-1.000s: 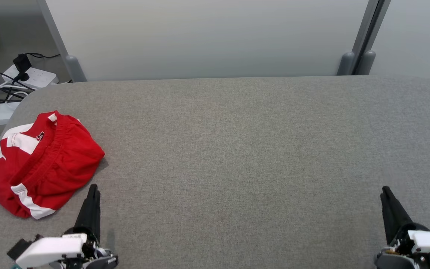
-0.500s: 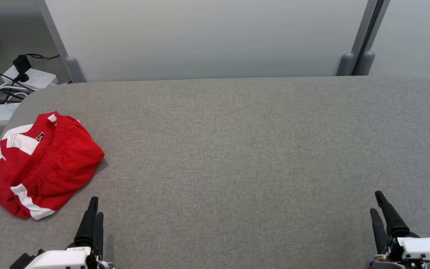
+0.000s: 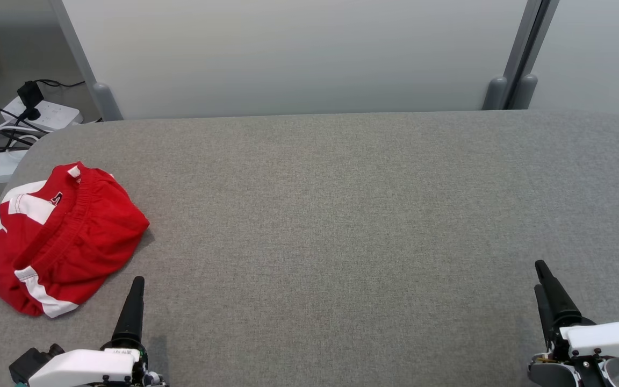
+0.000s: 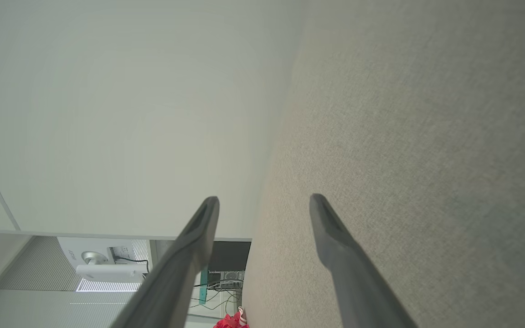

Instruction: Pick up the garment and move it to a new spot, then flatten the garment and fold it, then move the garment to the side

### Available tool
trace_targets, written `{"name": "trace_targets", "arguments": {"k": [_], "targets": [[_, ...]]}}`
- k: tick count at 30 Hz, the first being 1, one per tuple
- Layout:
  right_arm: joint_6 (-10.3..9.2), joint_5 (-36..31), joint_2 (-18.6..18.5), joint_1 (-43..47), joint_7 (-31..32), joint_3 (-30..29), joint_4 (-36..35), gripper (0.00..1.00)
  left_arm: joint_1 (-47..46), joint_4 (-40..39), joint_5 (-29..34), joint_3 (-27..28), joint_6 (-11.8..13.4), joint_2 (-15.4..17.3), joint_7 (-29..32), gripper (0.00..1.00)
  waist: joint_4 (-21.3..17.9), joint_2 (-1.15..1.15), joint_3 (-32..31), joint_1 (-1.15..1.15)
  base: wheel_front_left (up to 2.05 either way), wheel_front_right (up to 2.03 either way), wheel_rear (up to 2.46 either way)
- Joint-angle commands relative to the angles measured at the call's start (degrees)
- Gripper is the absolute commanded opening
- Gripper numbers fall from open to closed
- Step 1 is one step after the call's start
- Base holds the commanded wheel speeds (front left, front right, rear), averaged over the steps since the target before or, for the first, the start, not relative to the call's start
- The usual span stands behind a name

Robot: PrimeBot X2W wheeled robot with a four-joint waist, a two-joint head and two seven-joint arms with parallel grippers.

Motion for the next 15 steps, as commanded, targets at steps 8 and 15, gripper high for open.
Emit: {"name": "trace_targets", "arguments": {"k": [8, 15], "targets": [[0.15, -6.76, -1.42, -4.54, -1.98, 1.33, -0.46, 1.00, -4.47, -0.67, 8.22, -0.37, -0.16, 1.42, -1.76, 1.00, -0.16, 0.00, -0.14, -0.01, 0.00, 0.00, 0.00], [0.18, -12.39, -1.93, -5.78, -3.15, 2.58, 0.18, 1.00, -5.20, 0.06, 14.14, -0.66, -0.18, 1.78, -2.94, 1.00, -0.43, 0.00, -0.26, -0.01, 0.00, 0.00, 0.00]]}}
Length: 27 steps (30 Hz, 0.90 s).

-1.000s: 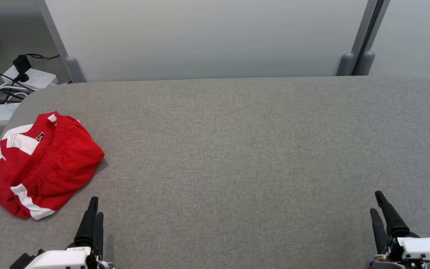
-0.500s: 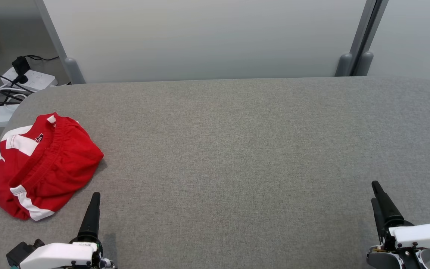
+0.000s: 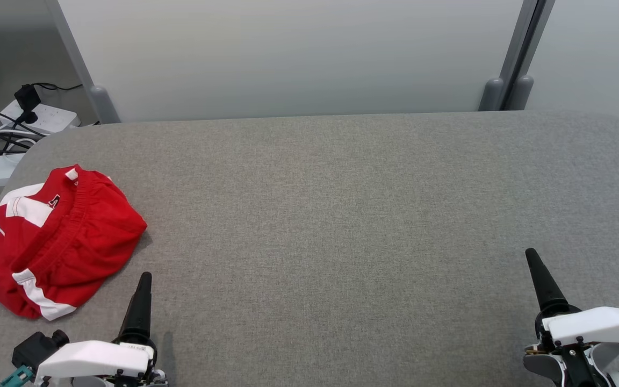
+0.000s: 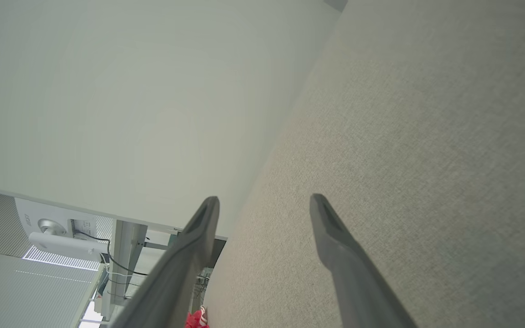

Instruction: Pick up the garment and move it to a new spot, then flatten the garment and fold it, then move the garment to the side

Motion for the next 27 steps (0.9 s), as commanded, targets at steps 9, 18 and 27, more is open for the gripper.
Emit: {"name": "trace_targets", "arguments": {"k": [9, 18, 27], "targets": [[0.20, -7.45, -2.02, -4.55, -2.23, 2.38, 0.18, 1.00, -5.01, 0.08, 8.41, 0.70, -0.21, 1.70, -1.91, 1.00, -0.30, 0.00, -0.18, -0.01, 0.00, 0.00, 0.00], [0.24, -14.32, -2.60, -6.40, -3.74, 3.52, 1.76, 1.00, -5.97, 1.19, 17.01, 1.38, -0.19, 2.00, -3.43, 1.00, -0.41, 0.00, -0.29, -0.01, 0.00, 0.00, 0.00], [0.27, -20.99, -3.05, -8.04, -5.25, 4.40, 3.07, 1.00, -6.97, 2.50, 24.40, 1.57, -0.25, 2.35, -4.94, 1.00, -0.56, 0.00, -0.40, -0.01, 0.00, 0.00, 0.00]]}}
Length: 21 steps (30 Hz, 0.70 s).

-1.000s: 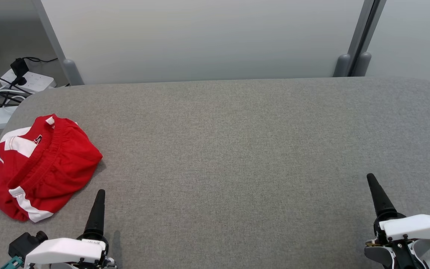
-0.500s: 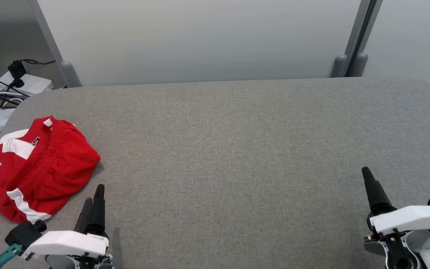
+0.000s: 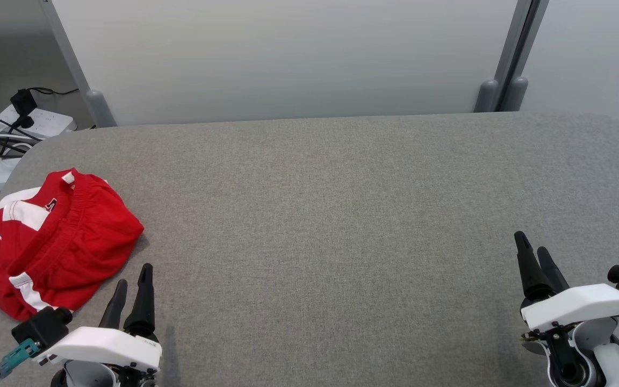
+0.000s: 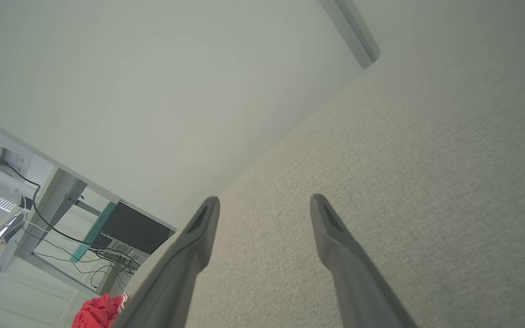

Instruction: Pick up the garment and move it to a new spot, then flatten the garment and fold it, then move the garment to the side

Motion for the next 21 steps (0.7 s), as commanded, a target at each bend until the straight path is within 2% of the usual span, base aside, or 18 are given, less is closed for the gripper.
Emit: {"name": "trace_targets", "arguments": {"k": [1, 21], "targets": [[0.28, -1.97, -1.14, -3.44, -1.08, 0.87, -0.86, 1.00, -3.75, -0.94, 2.18, 1.23, -0.24, 1.12, -0.91, 1.00, -0.05, 0.00, -0.01, 0.00, 0.00, 0.00, 0.00], [0.36, -14.11, -2.12, -7.24, -4.44, 3.17, 1.71, 1.00, -6.31, 1.84, 15.23, 1.45, -0.34, 2.14, -4.27, 1.00, -0.43, 0.00, -0.37, 0.00, 0.00, 0.00, 0.00]]}}
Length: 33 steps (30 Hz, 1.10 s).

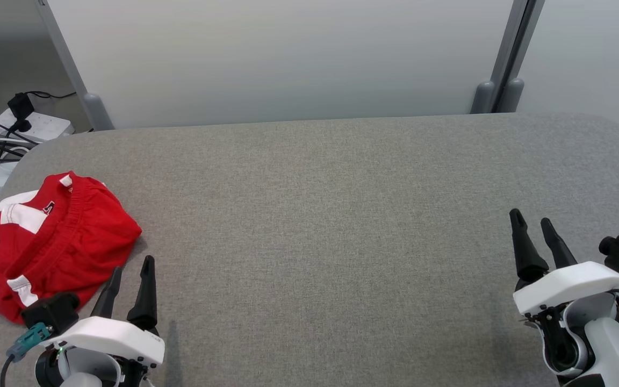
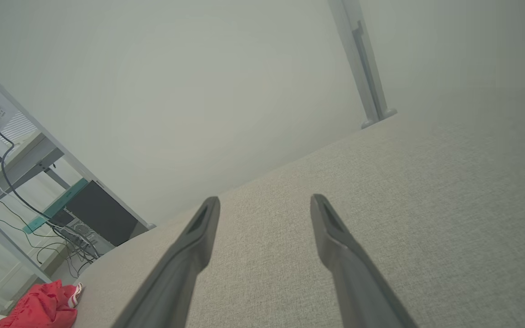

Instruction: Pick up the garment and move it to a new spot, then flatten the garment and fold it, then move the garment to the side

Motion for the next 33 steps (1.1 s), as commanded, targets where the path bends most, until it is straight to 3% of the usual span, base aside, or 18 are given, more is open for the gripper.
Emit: {"name": "trace_targets", "arguments": {"k": [1, 16, 33], "targets": [[0.35, -2.10, -0.93, -2.93, -1.12, 1.25, -0.68, 1.00, -3.96, -0.89, 2.34, 1.37, -0.34, 1.63, -0.93, 1.00, -0.02, 0.00, -0.06, 0.00, 0.00, 0.00, 0.00], [0.40, -10.86, -1.98, -5.57, -3.48, 2.68, 1.42, 1.00, -5.24, 0.60, 12.24, 1.84, -0.40, 2.36, -3.28, 1.00, -0.47, 0.00, -0.41, 0.00, 0.00, 0.00, 0.00], [0.47, -21.87, -2.48, -8.10, -6.34, 3.29, 4.97, 1.00, -6.44, 2.48, 24.76, 6.10, -0.40, 1.50, -6.14, 1.00, -0.78, 0.00, -0.86, 0.00, 0.00, 0.00, 0.00]]}}
